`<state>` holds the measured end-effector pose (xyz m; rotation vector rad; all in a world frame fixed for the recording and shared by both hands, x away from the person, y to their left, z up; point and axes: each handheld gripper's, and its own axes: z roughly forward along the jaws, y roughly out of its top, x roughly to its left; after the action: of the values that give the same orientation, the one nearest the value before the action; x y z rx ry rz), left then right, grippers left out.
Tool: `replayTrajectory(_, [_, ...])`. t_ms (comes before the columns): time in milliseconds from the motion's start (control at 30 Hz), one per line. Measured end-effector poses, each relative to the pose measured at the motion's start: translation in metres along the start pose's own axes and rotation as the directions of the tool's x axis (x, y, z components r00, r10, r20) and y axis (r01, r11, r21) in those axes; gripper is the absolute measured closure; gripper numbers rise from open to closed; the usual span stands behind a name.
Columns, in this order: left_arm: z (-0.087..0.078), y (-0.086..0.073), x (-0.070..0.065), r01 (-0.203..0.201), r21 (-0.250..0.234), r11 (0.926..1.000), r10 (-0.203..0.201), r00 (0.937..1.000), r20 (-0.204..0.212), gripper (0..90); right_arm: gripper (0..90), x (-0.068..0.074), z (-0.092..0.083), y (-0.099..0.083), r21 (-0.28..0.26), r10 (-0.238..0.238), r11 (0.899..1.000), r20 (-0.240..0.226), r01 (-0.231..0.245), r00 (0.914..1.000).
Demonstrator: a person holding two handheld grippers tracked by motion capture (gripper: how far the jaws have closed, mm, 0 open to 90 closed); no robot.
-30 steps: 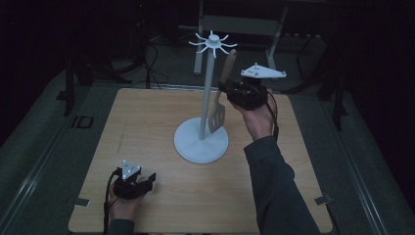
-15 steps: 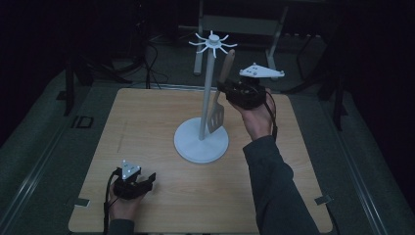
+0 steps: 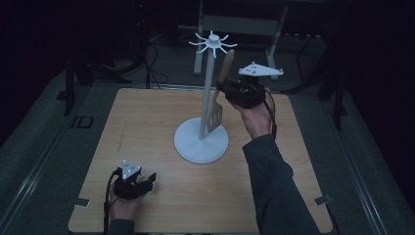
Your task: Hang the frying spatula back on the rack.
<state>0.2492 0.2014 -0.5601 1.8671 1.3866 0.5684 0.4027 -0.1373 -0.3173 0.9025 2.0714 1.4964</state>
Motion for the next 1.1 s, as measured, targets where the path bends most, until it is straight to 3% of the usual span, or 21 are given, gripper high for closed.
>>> replayTrajectory(1100, [0.000, 0.001, 0.001, 0.003, 0.001, 1.0000, -0.003, 1.0000, 0.002, 37.7, 74.7, -0.001, 0.011, 0.003, 0.022, -0.001, 1.000, -0.007, 0.001, 1.0000])
